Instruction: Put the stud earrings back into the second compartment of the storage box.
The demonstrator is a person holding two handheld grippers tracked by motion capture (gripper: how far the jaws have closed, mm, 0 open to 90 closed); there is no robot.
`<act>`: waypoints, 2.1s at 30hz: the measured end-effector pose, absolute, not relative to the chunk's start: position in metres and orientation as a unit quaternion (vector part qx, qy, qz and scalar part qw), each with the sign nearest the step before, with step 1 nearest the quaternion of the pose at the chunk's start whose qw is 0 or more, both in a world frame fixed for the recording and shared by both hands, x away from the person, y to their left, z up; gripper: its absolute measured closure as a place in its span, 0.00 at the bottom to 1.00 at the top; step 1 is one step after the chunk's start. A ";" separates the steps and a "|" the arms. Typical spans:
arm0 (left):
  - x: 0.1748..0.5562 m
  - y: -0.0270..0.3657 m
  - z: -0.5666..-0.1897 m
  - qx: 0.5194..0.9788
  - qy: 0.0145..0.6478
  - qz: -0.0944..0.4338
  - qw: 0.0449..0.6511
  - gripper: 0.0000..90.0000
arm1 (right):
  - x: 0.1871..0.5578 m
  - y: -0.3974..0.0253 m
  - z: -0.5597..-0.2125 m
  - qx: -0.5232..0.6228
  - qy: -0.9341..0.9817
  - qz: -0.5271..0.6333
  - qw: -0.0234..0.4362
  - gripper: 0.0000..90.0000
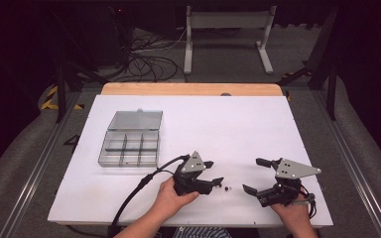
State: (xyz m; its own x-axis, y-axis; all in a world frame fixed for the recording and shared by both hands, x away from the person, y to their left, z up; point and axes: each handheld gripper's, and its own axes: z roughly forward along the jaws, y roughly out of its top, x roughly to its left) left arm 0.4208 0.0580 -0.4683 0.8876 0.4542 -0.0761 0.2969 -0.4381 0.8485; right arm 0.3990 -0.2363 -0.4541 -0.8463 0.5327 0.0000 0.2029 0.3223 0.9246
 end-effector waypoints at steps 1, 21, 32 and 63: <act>0.421 0.058 -0.468 0.844 0.222 0.082 0.481 0.45 | 0.399 -0.236 -0.454 0.231 0.798 0.535 0.154 0.04; 0.426 0.040 -0.491 0.878 0.210 0.047 0.427 0.65 | 0.400 -0.235 -0.455 0.227 0.801 0.533 0.149 0.04; 0.426 0.033 -0.495 0.892 0.203 0.053 0.400 0.78 | 0.399 -0.234 -0.456 0.224 0.803 0.532 0.146 0.04; 0.423 0.058 -0.453 0.881 0.191 0.090 0.423 0.88 | 0.399 -0.233 -0.456 0.223 0.805 0.530 0.145 0.04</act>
